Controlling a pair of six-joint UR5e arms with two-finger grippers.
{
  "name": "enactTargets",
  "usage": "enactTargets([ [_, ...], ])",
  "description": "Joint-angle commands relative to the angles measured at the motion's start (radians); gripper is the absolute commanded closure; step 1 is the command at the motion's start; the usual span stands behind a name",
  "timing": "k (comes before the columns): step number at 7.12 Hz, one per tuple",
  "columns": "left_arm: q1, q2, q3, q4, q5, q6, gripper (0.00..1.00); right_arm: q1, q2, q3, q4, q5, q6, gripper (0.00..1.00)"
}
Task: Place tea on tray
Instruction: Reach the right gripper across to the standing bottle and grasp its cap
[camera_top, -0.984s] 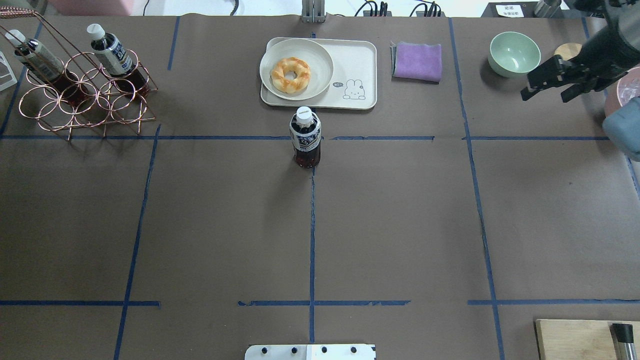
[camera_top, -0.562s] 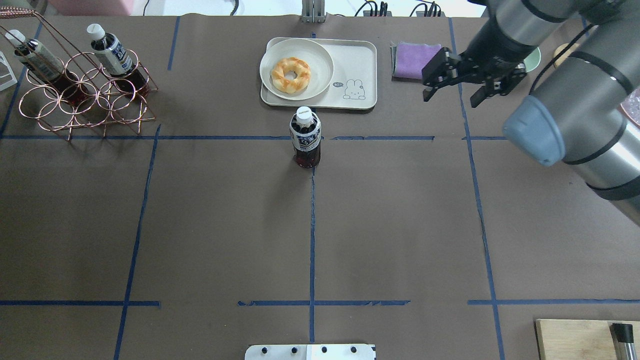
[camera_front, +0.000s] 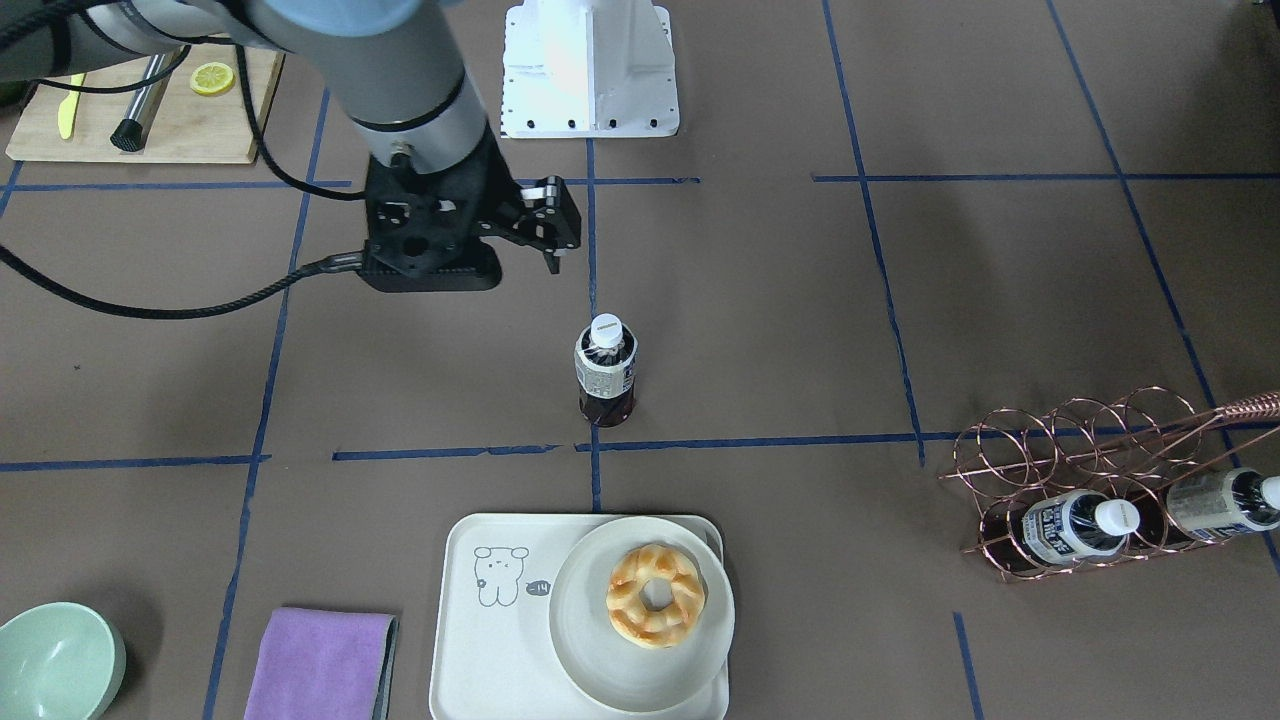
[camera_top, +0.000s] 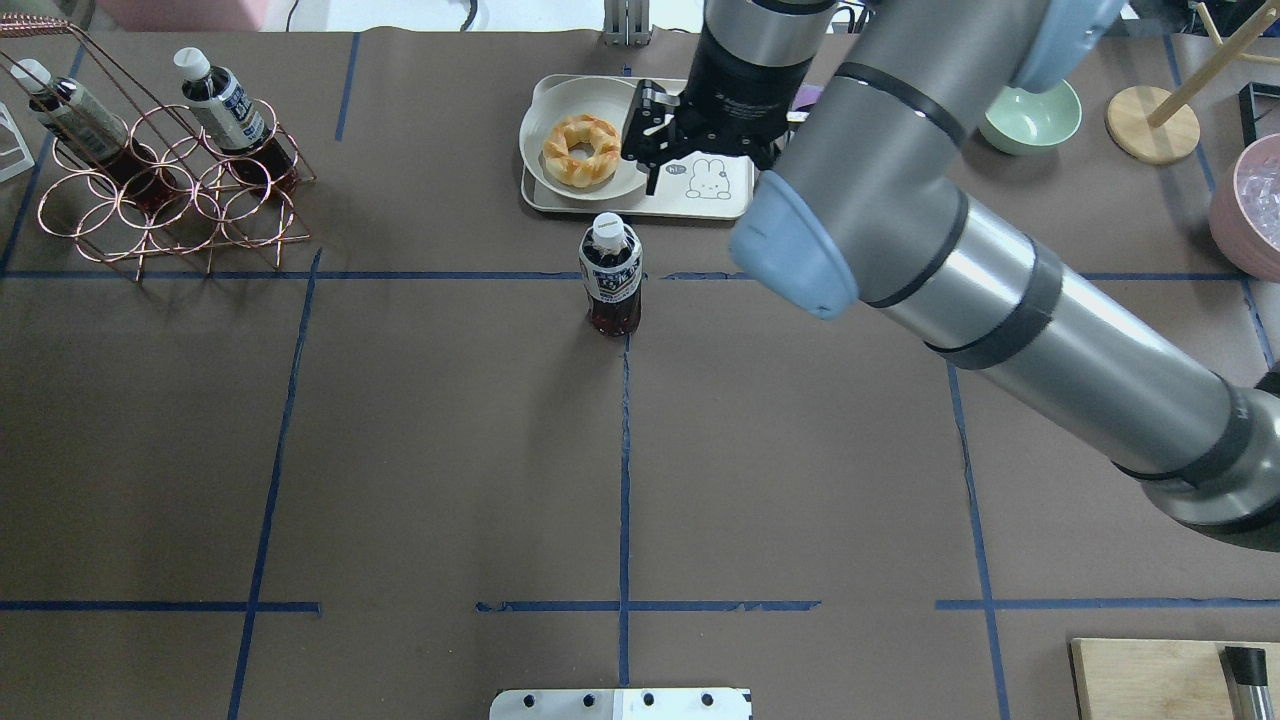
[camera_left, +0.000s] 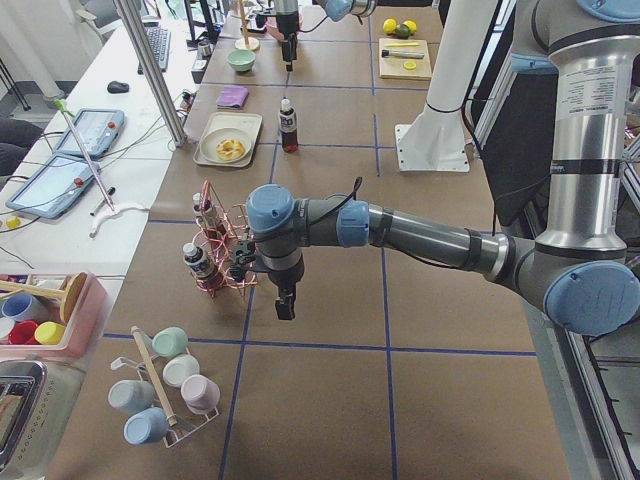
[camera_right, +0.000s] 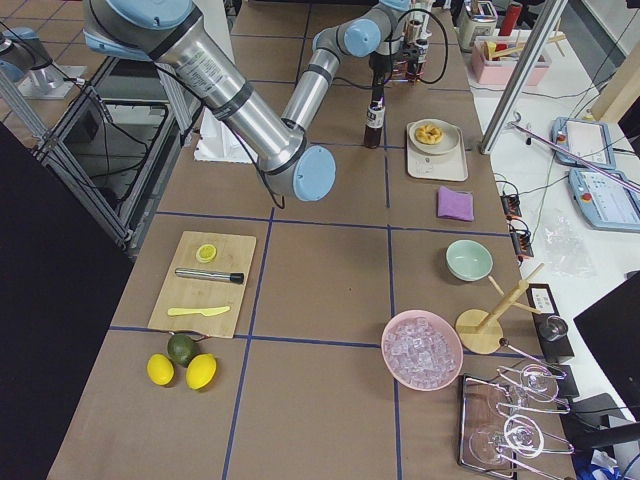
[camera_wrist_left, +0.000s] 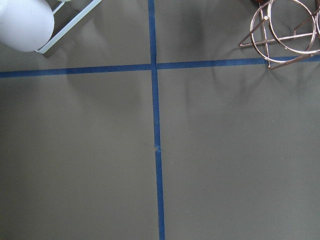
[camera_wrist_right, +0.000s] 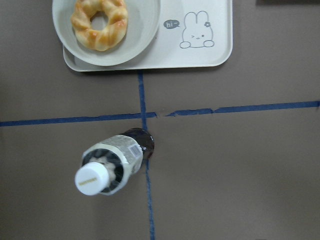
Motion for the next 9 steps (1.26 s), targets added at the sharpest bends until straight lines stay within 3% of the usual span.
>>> enactTargets([
  [1,0.000,0.000,0.005,-0.003,-0.001,-0.001,0.00,-0.053,0.165,-0.248,0.010,-0.062,-0.004,0.04],
  [4,0.000,-0.002,0.006,-0.003,-0.002,-0.001,0.00,-0.096,0.157,-0.290,0.068,-0.117,-0.007,0.30],
  [7,0.000,-0.002,0.008,-0.003,-0.004,-0.001,0.00,-0.107,0.151,-0.305,0.077,-0.131,-0.007,0.41],
  [9,0.000,-0.002,0.009,-0.003,-0.002,-0.001,0.00,-0.110,0.151,-0.305,0.077,-0.148,-0.007,0.53],
])
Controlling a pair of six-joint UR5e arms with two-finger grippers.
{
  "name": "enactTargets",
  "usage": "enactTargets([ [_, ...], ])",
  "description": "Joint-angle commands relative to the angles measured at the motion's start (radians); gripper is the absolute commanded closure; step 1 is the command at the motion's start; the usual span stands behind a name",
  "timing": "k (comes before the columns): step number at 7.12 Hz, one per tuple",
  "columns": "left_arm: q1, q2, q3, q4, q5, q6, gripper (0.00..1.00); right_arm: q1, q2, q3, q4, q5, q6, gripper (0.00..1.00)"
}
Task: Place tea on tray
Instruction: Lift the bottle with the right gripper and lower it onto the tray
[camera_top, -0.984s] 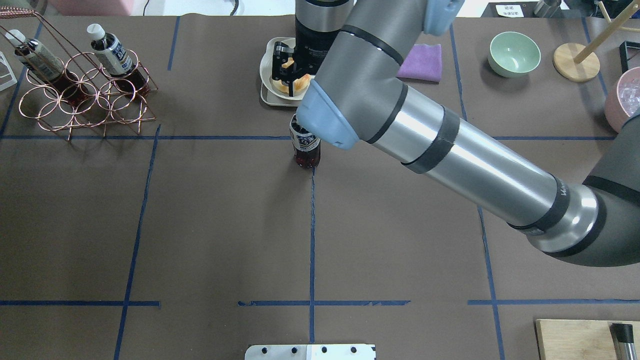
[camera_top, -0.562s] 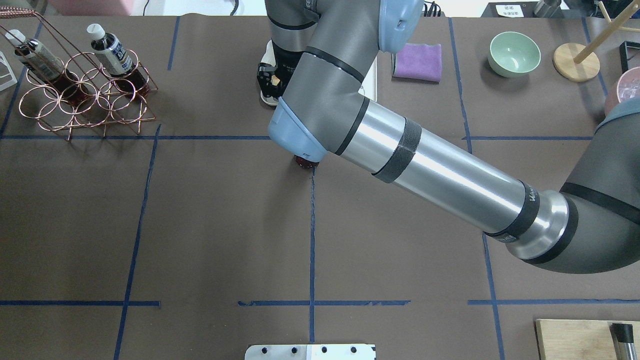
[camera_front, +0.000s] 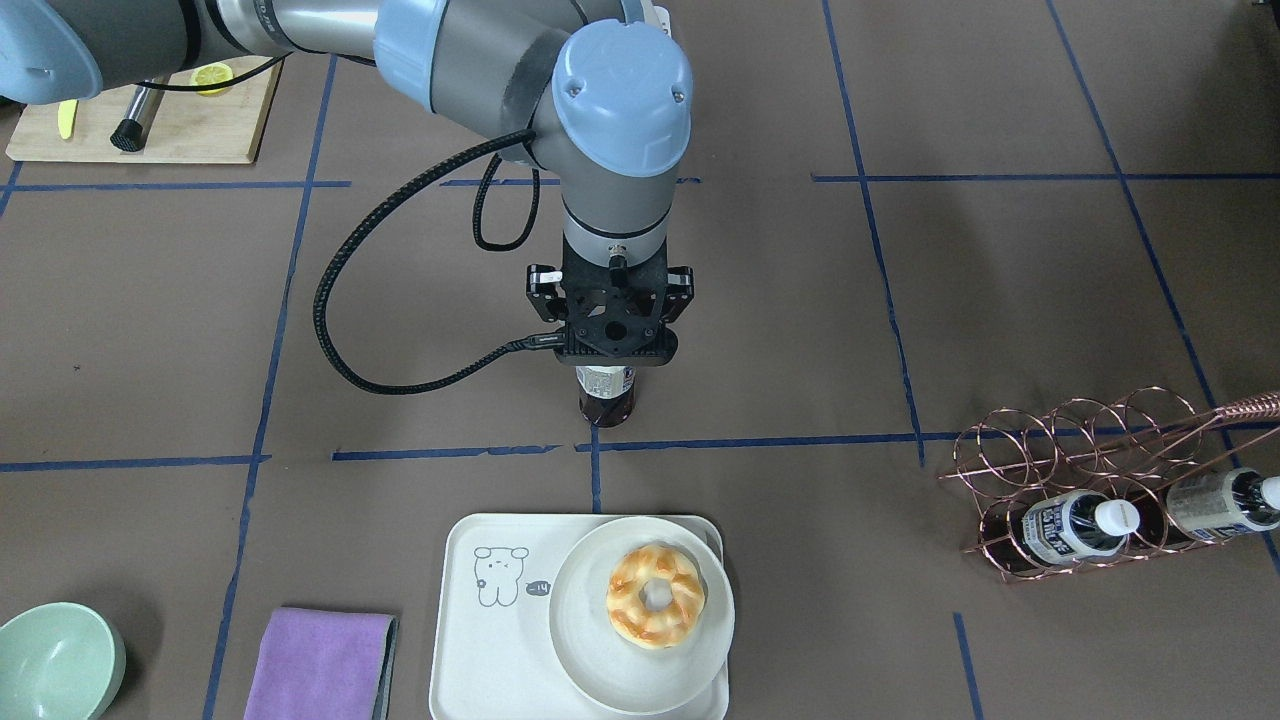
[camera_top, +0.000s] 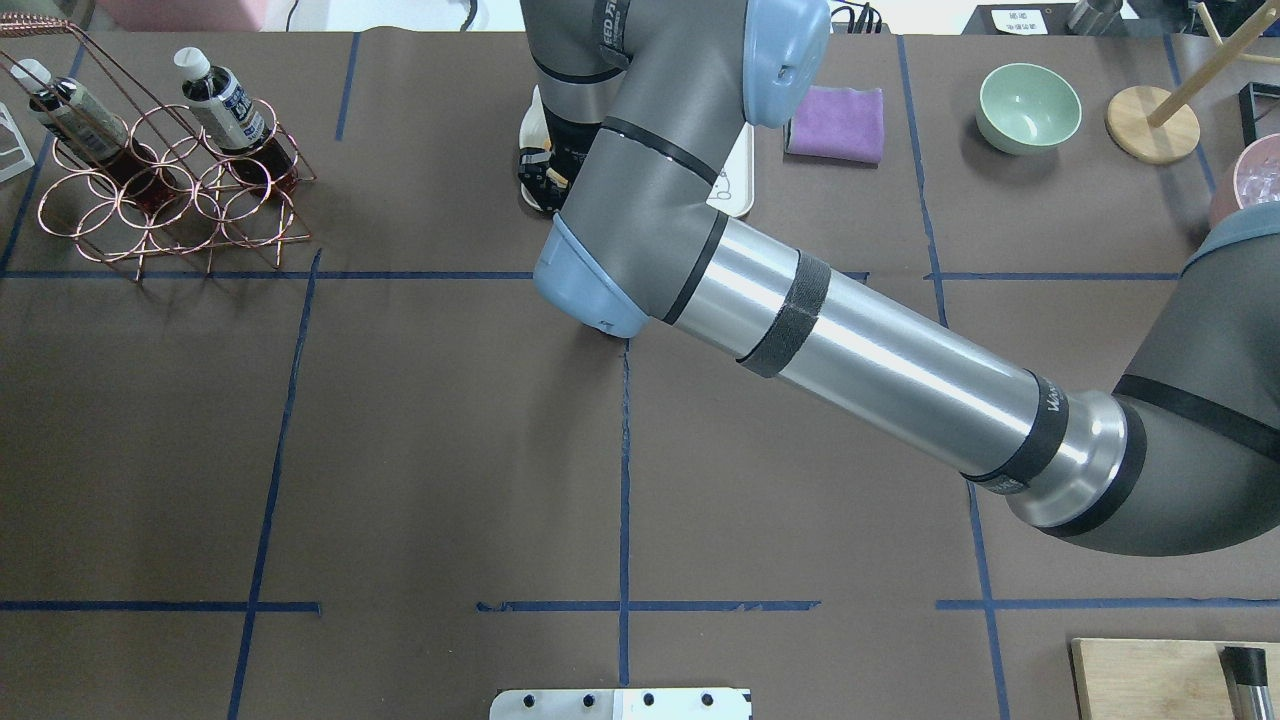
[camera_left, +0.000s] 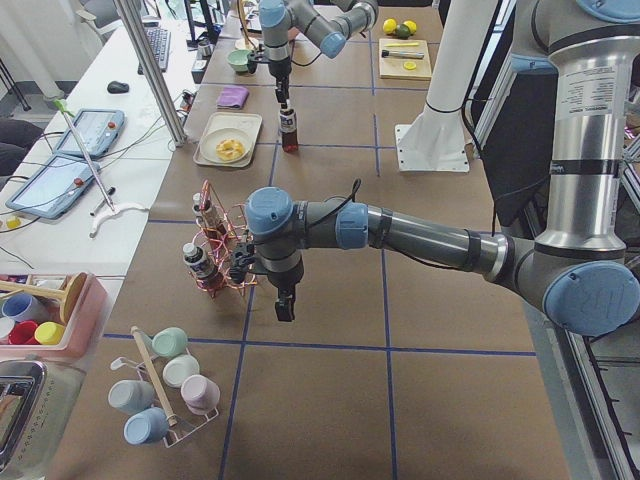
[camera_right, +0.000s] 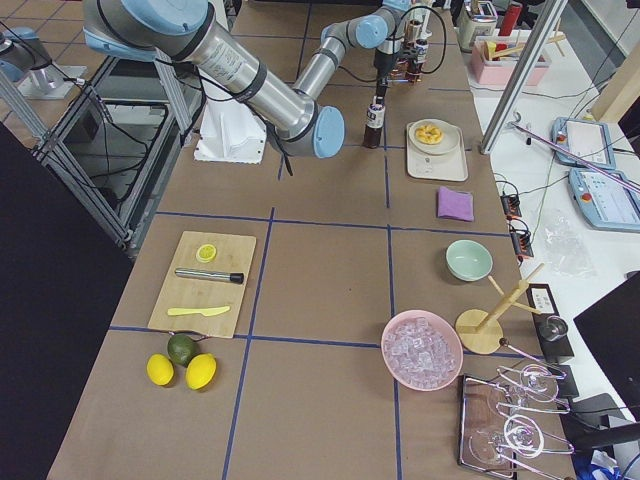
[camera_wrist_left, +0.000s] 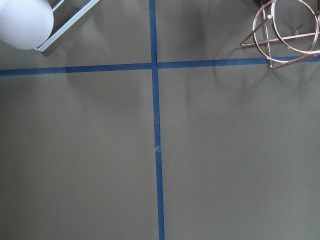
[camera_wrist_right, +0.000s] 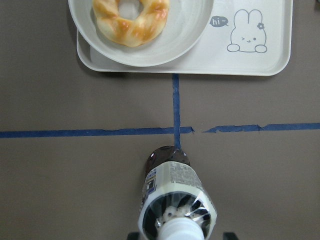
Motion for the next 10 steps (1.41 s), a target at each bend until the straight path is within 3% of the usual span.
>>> enactTargets([
  [1,0.000,0.000,-0.001,0.000,0.000,0.000,0.00,-0.004,0.000,0.000,0.000,-0.013,0.000,0.69],
  [2,0.000,0.000,-0.001,0.000,0.000,0.000,0.00,-0.008,-0.001,0.000,0.002,-0.017,0.002,0.98],
  [4,0.000,-0.003,-0.001,0.000,0.000,0.000,0.00,0.021,0.016,0.000,0.000,-0.031,-0.003,1.00],
  [6,0.000,-0.003,-0.001,0.000,0.000,0.000,0.00,0.137,0.017,-0.013,0.002,-0.002,-0.107,1.00],
  [8,0.000,-0.005,-0.001,0.000,0.000,0.000,0.00,0.269,0.017,-0.147,0.069,0.082,-0.248,1.00],
  [10,0.000,-0.005,-0.005,0.000,0.000,0.000,0.00,0.300,0.026,-0.311,0.212,0.110,-0.262,1.00],
])
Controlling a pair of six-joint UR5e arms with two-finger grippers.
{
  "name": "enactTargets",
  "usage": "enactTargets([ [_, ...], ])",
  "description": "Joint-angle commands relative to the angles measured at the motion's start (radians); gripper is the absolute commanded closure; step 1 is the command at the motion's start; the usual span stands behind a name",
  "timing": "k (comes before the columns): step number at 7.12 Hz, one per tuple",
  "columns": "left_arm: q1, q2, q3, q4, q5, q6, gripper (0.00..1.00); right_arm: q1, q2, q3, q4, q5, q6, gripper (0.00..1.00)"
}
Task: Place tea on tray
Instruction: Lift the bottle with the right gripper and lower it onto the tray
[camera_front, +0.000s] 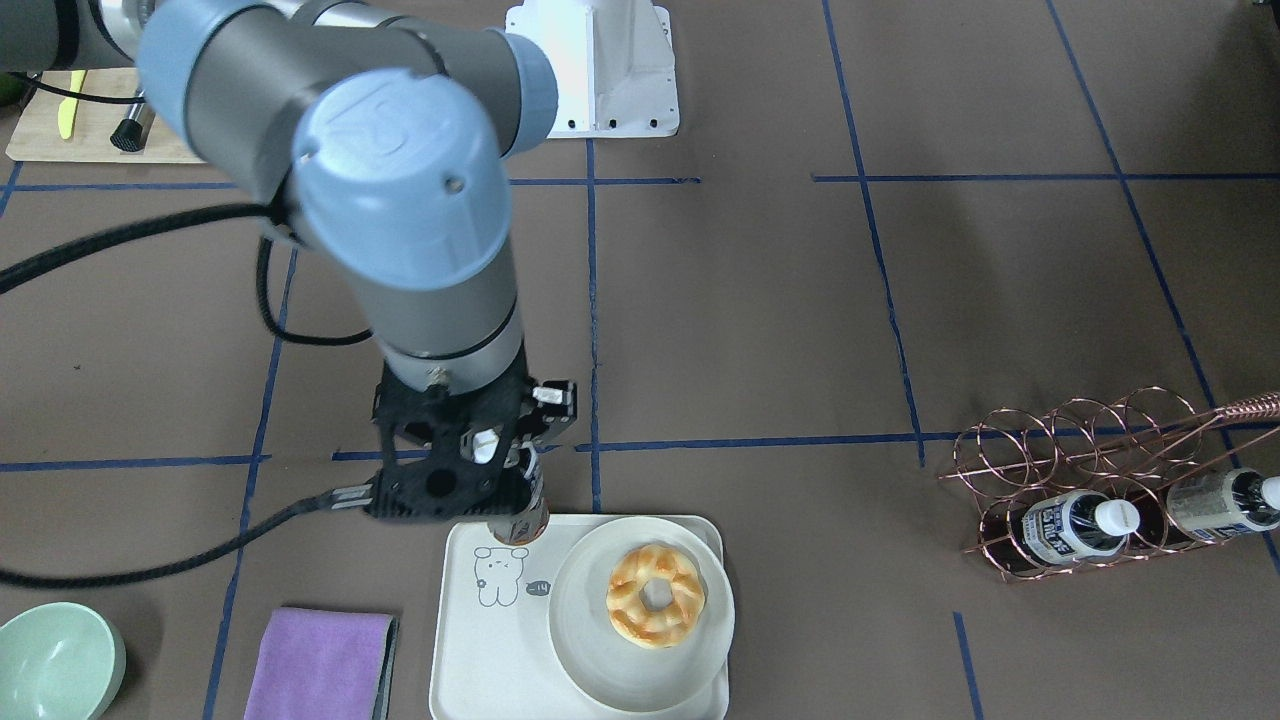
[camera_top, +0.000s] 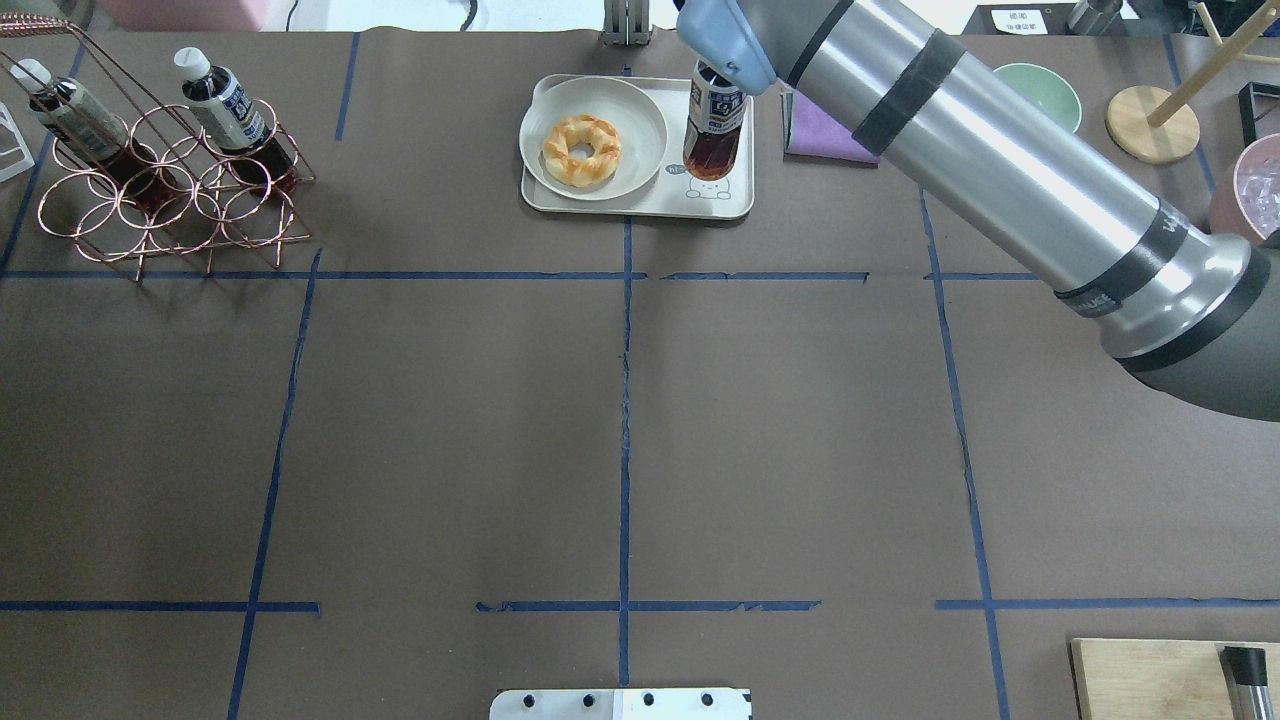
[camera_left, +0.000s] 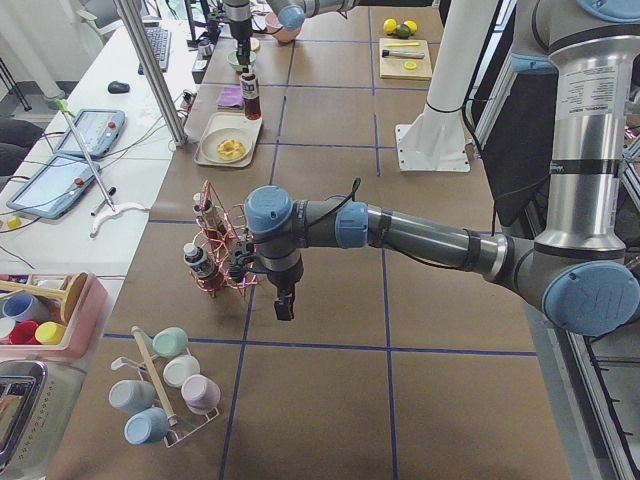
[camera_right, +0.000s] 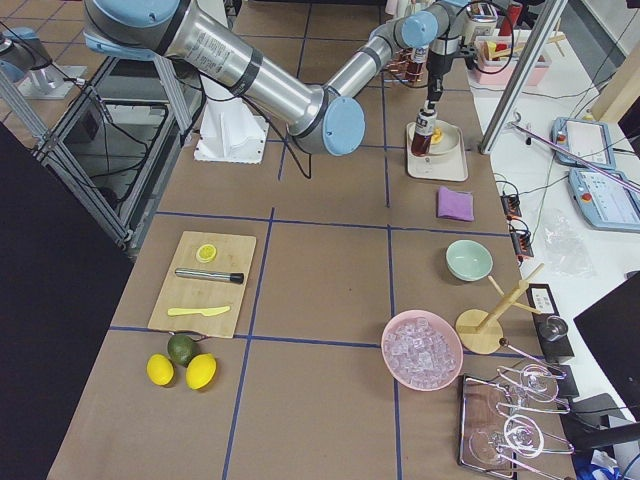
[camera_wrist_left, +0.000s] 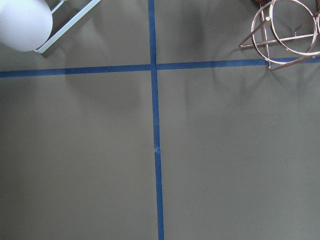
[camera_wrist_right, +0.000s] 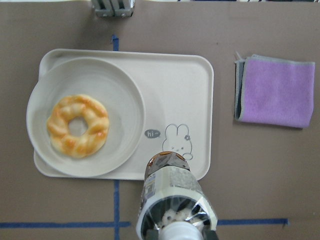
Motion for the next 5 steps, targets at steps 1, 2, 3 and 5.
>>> enactTargets([
  [1,0.000,0.000,-0.009,0.000,0.000,0.000,0.00,0.020,0.013,-0.116,0.076,0.014,-0.016,1.00],
  [2,0.000,0.000,-0.012,0.000,0.000,0.000,0.00,0.019,0.019,-0.129,0.076,0.014,-0.011,1.00],
  [3,0.000,-0.002,-0.015,0.000,0.000,-0.002,0.00,0.010,0.036,-0.158,0.090,0.014,-0.005,1.00],
  [5,0.000,-0.002,-0.016,0.000,0.000,-0.002,0.00,-0.015,0.049,-0.198,0.135,0.011,0.033,1.00],
])
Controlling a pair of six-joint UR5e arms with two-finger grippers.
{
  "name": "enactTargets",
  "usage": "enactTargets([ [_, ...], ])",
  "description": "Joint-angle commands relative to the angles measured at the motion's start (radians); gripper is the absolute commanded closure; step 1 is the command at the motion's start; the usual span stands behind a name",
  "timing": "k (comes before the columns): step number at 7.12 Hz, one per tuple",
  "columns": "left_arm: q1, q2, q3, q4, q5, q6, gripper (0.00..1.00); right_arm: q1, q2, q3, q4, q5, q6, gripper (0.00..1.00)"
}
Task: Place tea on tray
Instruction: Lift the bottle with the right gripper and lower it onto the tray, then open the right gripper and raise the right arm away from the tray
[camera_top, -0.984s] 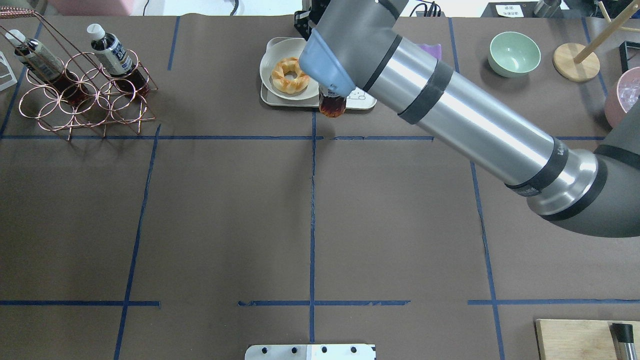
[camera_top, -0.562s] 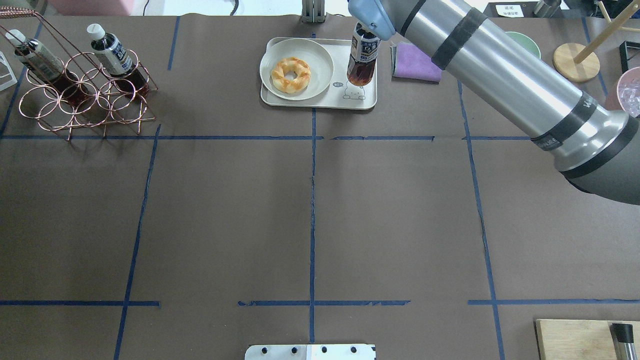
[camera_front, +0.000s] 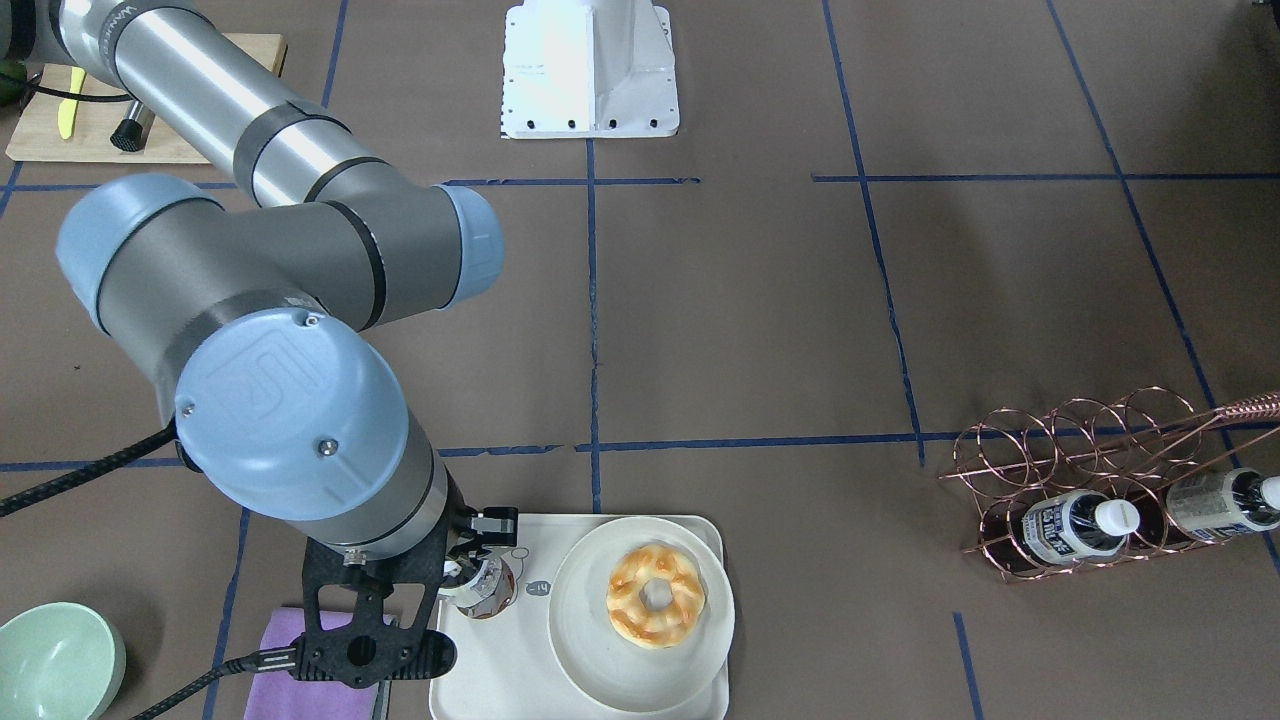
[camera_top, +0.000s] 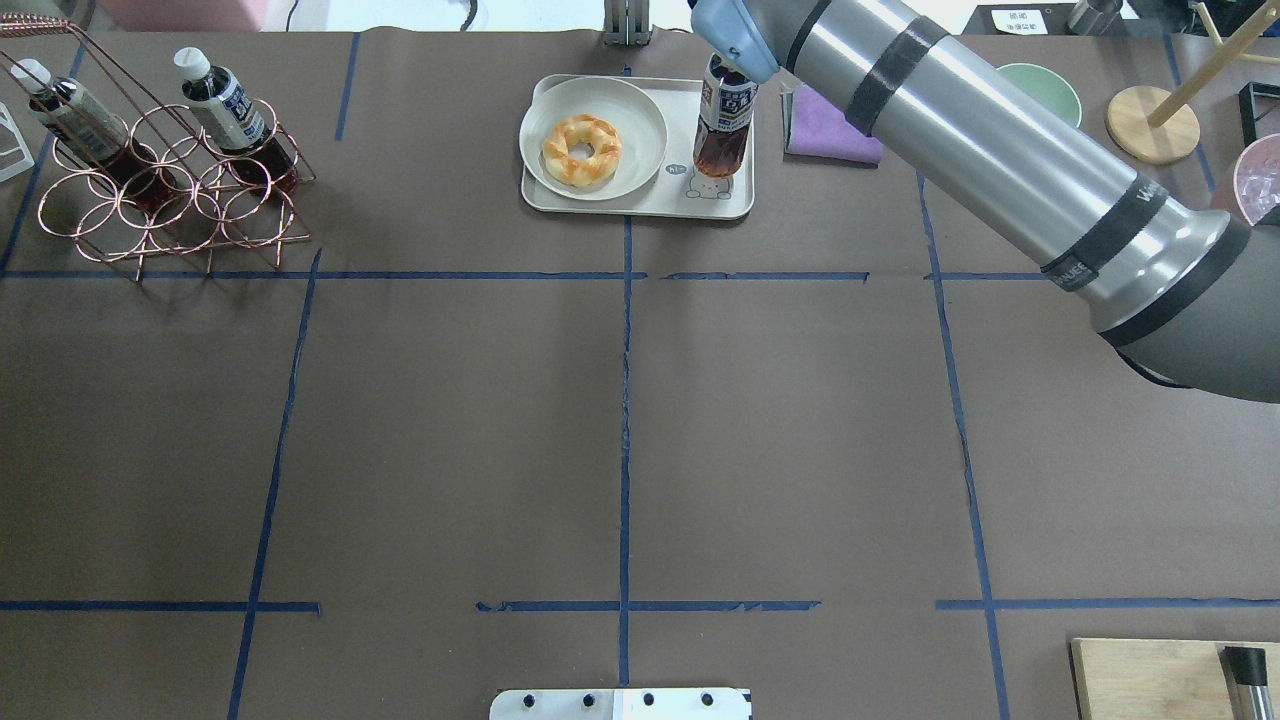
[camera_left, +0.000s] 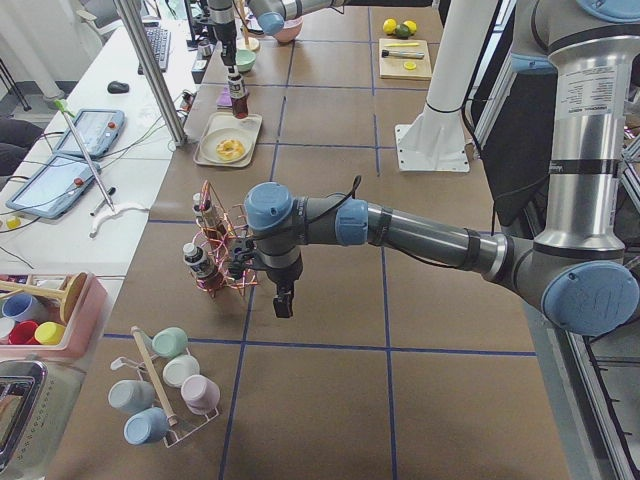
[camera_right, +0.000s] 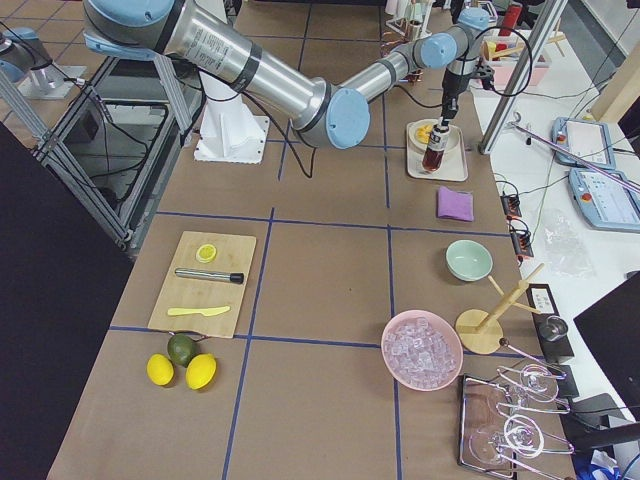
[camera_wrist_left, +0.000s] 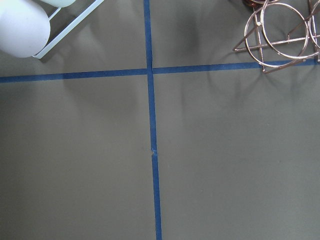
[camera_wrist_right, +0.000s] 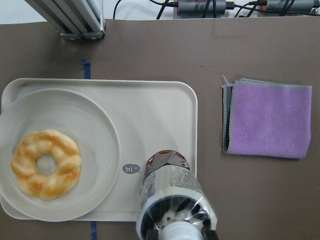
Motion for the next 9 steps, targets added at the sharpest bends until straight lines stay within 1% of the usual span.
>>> enactTargets([
  [1,0.000,-0.001,-0.001,0.000,0.000,0.000,0.00,-0.016,0.006,-0.022,0.024,-0.003,0.017,0.96],
  [2,0.000,-0.001,-0.001,0.000,0.000,0.000,0.00,-0.018,0.004,-0.022,0.024,-0.003,0.018,0.76],
  [3,0.000,-0.001,-0.001,0.000,0.000,0.000,0.00,-0.018,0.004,-0.022,0.026,-0.005,0.017,0.32],
  [4,0.000,-0.001,-0.001,0.000,0.000,0.000,0.00,-0.018,0.006,-0.022,0.026,-0.005,0.015,0.01],
  [6,0.000,-0.001,0.000,0.000,0.000,0.000,0.00,-0.005,0.023,-0.009,0.023,0.003,0.006,0.00],
  [7,0.000,-0.001,0.002,0.000,0.000,0.000,0.00,0.039,0.020,0.014,-0.001,0.053,0.003,0.00],
  [8,0.000,-0.001,0.005,0.000,0.000,0.001,0.00,0.071,0.000,0.068,-0.084,0.087,-0.047,0.00],
  [9,0.000,0.002,0.010,0.000,0.002,0.006,0.00,0.100,-0.056,0.171,-0.220,0.087,-0.200,0.00],
])
